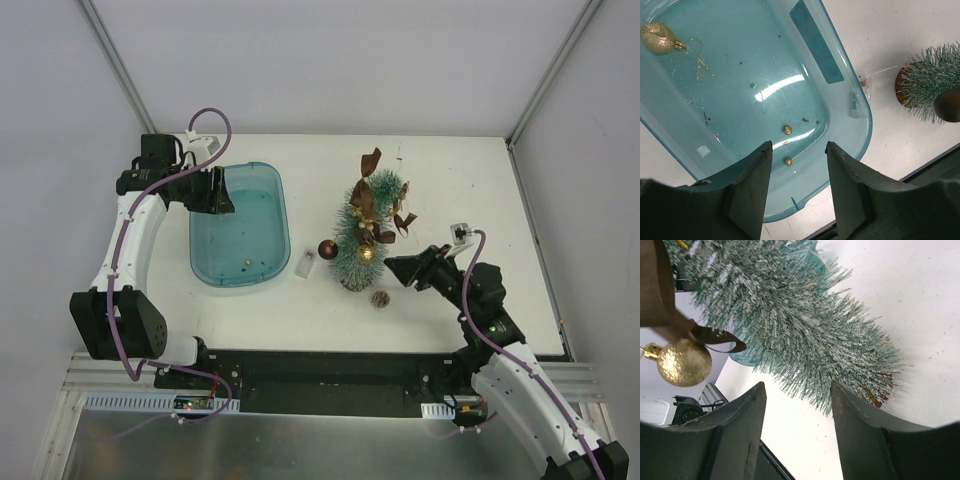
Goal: Decorate the small christmas tree
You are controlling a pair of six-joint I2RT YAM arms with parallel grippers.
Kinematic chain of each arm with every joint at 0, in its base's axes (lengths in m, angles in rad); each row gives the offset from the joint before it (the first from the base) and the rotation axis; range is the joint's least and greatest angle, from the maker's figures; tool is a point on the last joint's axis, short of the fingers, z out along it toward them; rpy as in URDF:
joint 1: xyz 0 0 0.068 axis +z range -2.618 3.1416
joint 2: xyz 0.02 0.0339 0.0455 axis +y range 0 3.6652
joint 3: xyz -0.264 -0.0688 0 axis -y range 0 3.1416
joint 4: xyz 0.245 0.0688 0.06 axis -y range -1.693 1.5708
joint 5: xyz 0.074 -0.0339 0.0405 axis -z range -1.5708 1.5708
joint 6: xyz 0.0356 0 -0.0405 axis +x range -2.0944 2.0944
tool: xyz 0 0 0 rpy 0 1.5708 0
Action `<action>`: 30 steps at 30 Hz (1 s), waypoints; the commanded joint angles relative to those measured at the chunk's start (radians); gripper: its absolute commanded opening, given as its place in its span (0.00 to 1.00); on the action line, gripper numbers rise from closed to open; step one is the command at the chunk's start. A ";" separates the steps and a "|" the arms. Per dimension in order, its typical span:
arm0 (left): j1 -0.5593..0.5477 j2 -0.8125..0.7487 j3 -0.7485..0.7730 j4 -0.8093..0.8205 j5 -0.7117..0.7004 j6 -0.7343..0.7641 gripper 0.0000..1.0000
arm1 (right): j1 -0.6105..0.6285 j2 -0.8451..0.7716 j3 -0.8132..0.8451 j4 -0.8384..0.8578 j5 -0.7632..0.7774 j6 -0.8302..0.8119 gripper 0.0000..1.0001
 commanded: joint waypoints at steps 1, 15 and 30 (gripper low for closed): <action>-0.001 -0.046 0.000 -0.001 0.011 -0.010 0.47 | 0.004 -0.016 -0.004 0.004 0.014 -0.018 0.57; -0.001 -0.034 -0.006 -0.001 -0.012 0.006 0.47 | 0.015 -0.185 -0.037 -0.289 0.025 -0.083 0.57; -0.001 0.018 -0.003 -0.001 -0.063 0.016 0.48 | 0.632 -0.214 -0.091 -0.536 0.423 0.022 0.71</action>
